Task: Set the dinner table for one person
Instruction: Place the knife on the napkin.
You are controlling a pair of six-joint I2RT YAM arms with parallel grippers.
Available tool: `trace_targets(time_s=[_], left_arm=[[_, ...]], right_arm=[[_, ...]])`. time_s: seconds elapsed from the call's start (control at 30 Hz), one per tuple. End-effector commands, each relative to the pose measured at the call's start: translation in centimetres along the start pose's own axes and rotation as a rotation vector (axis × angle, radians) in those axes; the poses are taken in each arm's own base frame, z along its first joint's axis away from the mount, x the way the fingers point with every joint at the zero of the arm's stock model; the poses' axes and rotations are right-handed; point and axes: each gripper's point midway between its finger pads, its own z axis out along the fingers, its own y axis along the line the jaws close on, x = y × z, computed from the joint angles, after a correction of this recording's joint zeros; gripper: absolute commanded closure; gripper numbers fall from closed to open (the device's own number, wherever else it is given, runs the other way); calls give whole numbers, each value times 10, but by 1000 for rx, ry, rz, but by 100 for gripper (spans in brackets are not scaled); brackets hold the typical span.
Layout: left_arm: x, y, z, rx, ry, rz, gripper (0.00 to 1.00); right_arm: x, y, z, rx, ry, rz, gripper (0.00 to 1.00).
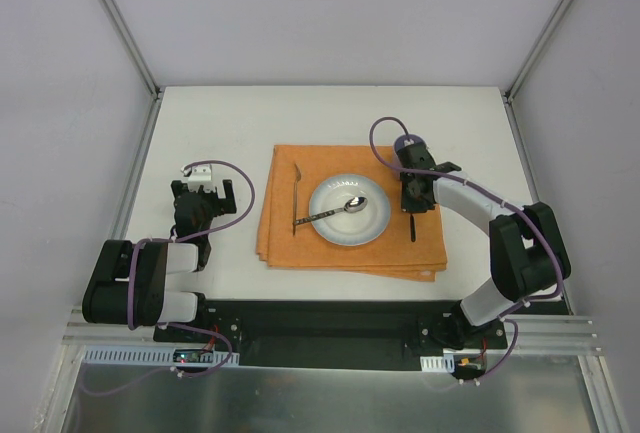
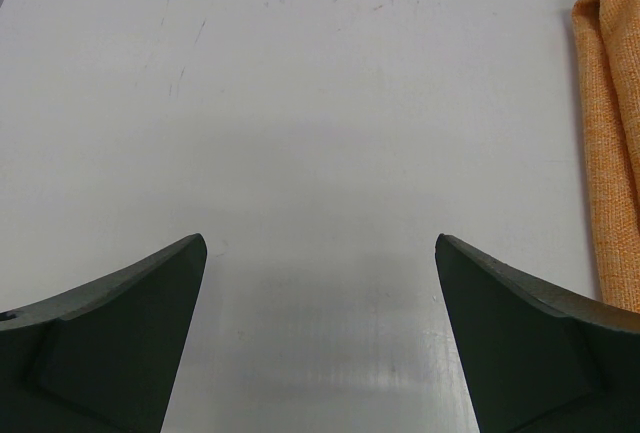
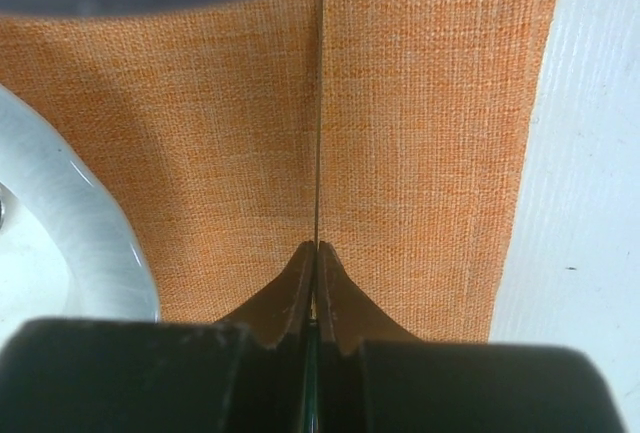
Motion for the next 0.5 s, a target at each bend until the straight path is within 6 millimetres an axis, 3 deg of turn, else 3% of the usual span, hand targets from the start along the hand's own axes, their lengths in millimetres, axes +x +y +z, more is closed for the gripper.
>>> trace_targets(time_s=[0.0, 0.07, 0.23, 0.47], left_arm=[[-23, -3, 3, 17, -78, -21, 1], [-23, -3, 3, 17, -78, -21, 1], [-23, -3, 3, 17, -78, -21, 1], [-23, -3, 3, 17, -76, -22, 1]], right_arm=[[-5, -8, -7, 25, -12, 10, 95], [-5, -10, -8, 32, -16, 12, 82], [-3, -11, -7, 25, -7, 6, 74], [3, -13, -11, 14, 8, 0, 74]])
